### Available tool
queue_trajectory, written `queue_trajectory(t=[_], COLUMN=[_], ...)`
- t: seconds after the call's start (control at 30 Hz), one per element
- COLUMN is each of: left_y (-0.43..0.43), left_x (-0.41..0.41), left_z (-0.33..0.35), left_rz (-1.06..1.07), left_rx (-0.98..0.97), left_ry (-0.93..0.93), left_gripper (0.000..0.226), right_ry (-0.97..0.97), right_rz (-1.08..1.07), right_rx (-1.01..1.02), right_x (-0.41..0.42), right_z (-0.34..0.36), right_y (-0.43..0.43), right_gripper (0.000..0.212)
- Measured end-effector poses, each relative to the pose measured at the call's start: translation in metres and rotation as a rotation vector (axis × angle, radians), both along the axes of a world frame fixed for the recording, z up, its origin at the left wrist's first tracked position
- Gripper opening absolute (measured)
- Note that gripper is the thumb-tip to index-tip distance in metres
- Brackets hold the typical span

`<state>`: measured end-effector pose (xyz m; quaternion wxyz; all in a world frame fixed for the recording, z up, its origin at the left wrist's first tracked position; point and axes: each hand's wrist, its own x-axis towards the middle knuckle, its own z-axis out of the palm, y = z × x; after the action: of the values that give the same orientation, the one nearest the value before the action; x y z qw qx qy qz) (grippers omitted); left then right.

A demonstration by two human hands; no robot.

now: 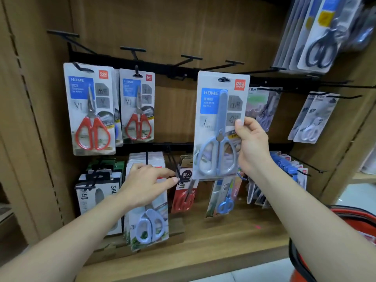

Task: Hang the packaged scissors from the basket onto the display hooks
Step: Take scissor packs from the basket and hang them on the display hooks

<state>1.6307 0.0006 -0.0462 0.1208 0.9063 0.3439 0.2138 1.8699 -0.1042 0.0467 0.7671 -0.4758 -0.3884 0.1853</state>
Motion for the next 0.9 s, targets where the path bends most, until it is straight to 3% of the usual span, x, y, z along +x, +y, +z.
queue_trajectory(t=[0.2, 0.57, 0.77, 0.9], left_y=[0.002, -0.003, -0.003, -0.002], left_x=[0.000, 0.001, 0.001, 0.002], left_z=[-0.004, -0.011, -0.014, -0.015], left_rz=[0.000, 0.034, 0.037, 0.042], left_rx=[0.004, 0.047, 0.063, 0.076], left_ry=[-0.026, -0.078, -0.088, -0.094], left_gripper=[0.084, 0.082, 0.076, 0.073], right_ry=[0.054, -0.013, -0.020, -0.136], right_rz=[-0.028, -0.175, -0.093, -0.064], right_rx=[-0.059, -0.168, -0.190, -0.246], right_x=[-0.001, 0.019, 0.037, 0.044], right_z=[-0.007, 0.009, -0.008, -0.012], right_y=[0.014, 0.101, 0.144, 0.142], right_gripper=[0.007, 0.012, 0.017, 0.008])
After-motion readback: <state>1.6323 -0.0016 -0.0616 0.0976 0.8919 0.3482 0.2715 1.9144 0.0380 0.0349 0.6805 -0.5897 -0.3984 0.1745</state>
